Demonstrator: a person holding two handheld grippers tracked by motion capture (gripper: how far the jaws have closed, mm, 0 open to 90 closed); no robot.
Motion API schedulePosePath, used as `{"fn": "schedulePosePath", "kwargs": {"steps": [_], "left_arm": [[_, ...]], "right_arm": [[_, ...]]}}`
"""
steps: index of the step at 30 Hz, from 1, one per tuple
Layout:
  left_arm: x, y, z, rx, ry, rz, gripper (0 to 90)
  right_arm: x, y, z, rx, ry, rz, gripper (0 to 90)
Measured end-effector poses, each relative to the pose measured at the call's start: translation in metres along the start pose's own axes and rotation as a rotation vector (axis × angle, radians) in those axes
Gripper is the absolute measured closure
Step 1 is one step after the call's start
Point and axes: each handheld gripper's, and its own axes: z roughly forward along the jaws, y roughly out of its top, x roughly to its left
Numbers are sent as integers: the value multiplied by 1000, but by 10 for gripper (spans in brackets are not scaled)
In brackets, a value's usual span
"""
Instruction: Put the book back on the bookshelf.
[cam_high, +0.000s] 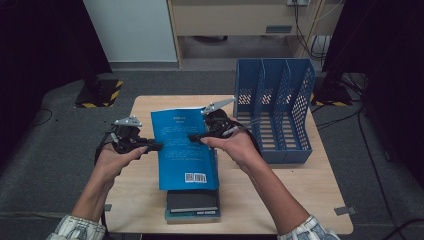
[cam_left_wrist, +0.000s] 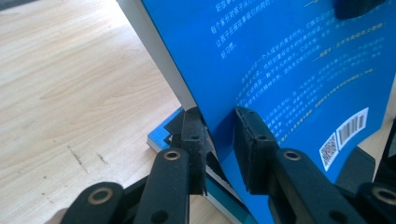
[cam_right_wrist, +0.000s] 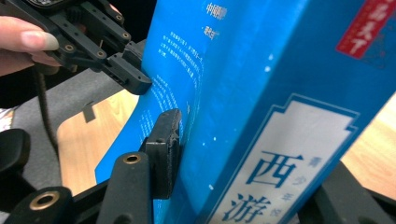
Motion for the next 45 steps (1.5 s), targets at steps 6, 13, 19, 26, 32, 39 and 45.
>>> {"fn": "schedulePosePath", "kwargs": {"steps": [6,13,19,26,32,39,45], "left_arm": [[3,12,-3,-3,33,21,744],[2,12,-2,-19,26,28,743],[1,17,-3,-13,42,41,744],[6,33,-4,-10,82,61,746],[6,37,-3,-14,82,68,746],[-7,32,-10,-22,87,97,747],[-22,31,-13,-11,114,140,748]], "right_arm": [[0,11,-2,-29,-42,-38,559],[0,18,-5,-31,-51,-70,545],[1,24,-7,-40,-69,-101,557],[-1,33,-9,-82,-109,-123,582],[-6,32,-9,-97,-111,-128,586],[5,25,-18,-93,-113,-163,584],[13,17,-29,-97,-100,-173,568]]}}
